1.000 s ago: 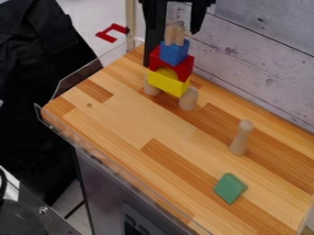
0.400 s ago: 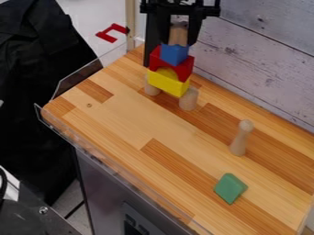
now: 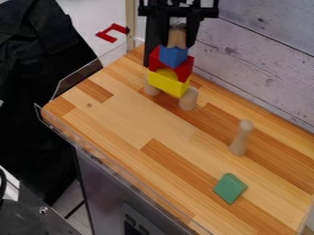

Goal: Move the plus beside the green block

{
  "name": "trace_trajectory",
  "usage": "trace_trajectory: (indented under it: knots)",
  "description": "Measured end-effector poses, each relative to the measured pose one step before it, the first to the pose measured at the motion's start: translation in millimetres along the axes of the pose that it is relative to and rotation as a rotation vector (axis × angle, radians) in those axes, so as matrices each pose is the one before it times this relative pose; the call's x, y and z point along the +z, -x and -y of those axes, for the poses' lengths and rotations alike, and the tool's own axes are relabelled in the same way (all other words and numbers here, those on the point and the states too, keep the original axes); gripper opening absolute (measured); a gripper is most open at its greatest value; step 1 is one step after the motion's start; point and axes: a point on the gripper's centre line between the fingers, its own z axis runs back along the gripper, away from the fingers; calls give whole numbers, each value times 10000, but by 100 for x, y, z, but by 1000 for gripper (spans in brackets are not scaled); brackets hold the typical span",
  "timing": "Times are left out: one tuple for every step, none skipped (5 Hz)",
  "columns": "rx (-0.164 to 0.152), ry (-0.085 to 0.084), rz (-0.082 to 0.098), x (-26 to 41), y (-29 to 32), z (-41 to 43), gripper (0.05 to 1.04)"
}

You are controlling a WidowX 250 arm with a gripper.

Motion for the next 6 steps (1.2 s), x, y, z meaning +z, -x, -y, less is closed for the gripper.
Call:
trace_trajectory:
  knots:
    - [80, 152, 348, 1414, 373, -659, 462]
    - [-80, 21, 129, 621, 494, -439, 462]
    - [-148, 52, 78, 776, 650, -195, 462]
    - [-484, -227, -254, 168, 1198, -214, 462]
    - [-643, -379, -555, -828, 1517, 242, 462]
    - [-1020, -331, -732, -1890, 2367, 1182, 462]
